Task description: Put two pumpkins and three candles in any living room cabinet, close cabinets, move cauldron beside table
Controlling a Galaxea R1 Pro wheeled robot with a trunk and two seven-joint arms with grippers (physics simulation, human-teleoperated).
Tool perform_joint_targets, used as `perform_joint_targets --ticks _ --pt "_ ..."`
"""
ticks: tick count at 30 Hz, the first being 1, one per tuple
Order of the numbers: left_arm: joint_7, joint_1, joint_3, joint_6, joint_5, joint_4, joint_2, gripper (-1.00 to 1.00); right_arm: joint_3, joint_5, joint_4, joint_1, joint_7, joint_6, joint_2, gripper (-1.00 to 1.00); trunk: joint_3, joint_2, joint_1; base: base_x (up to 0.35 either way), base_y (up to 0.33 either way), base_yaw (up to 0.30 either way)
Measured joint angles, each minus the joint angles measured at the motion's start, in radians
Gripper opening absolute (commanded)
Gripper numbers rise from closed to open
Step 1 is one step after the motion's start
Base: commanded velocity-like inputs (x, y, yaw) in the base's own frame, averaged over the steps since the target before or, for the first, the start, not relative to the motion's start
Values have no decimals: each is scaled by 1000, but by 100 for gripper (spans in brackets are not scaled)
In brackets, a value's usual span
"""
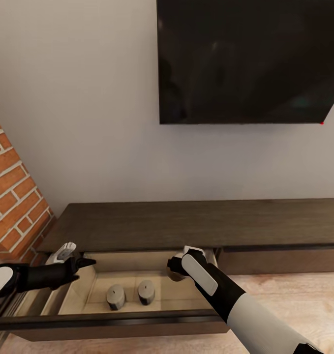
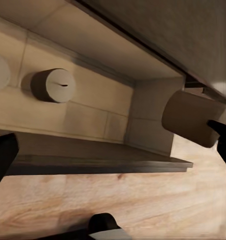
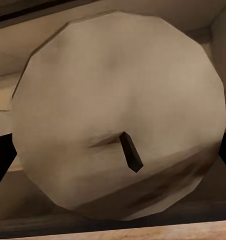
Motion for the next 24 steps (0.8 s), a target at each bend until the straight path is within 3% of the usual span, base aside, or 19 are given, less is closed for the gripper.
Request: perform_joint_targets --ticks 7,24 --pt "0 10 -1 0 88 1 0 100 0 -1 6 0 -88 -39 1 -100 -22 -49 27 0 0 0" --pt "0 30 -4 1 168 -10 0 100 0 -3 45 0 -88 -46 0 -100 -75 -168 92 0 0 0"
